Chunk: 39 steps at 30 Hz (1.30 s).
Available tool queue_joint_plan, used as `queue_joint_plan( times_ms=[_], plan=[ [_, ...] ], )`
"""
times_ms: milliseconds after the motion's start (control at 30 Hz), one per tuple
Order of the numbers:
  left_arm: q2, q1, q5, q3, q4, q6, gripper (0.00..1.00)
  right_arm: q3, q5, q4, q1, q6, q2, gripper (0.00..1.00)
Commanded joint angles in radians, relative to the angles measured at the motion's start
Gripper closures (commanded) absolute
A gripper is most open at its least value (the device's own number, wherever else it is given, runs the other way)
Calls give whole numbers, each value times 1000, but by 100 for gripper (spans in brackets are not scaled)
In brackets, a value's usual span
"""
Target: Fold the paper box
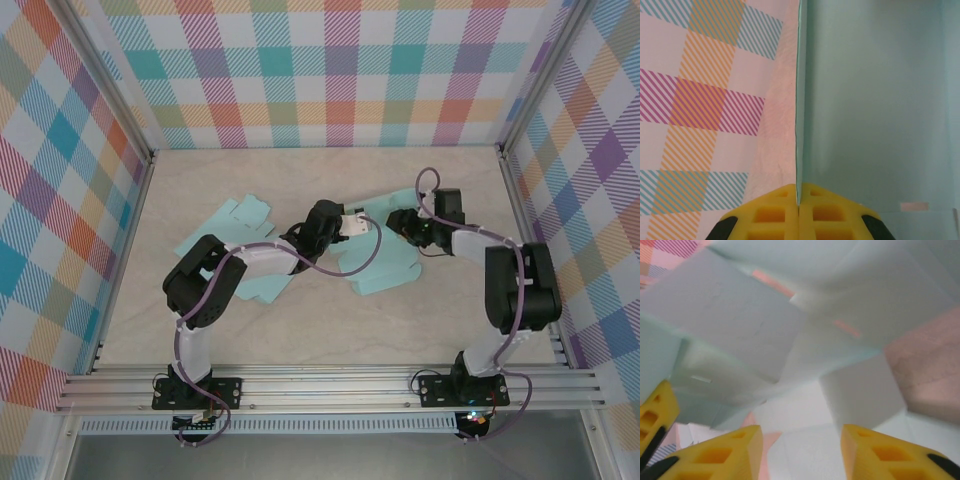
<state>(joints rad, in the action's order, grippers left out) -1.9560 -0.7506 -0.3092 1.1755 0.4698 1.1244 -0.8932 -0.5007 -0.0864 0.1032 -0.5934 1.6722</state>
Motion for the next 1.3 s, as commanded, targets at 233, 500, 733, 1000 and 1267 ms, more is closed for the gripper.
queue_joint_plan(
  times_ms=[233, 500, 733, 1000, 1267],
  plan=[
    [-32, -12, -1, -77, 274, 202, 100, 17, 47, 198, -167, 17, -268, 46],
    [-131, -17, 11, -117, 507, 397, 100, -105, -16, 245, -321, 48, -109, 48],
    [-164, -27, 25, -129, 596, 453, 100, -331, -39, 303, -332, 106, 176, 54],
    [-170, -27, 42, -130, 626, 492, 100, -524, -137, 297, -321, 84, 407, 57],
    [-221, -27, 38, -101, 648, 544, 100, -541, -188, 307, -257, 134, 447, 57]
  ],
)
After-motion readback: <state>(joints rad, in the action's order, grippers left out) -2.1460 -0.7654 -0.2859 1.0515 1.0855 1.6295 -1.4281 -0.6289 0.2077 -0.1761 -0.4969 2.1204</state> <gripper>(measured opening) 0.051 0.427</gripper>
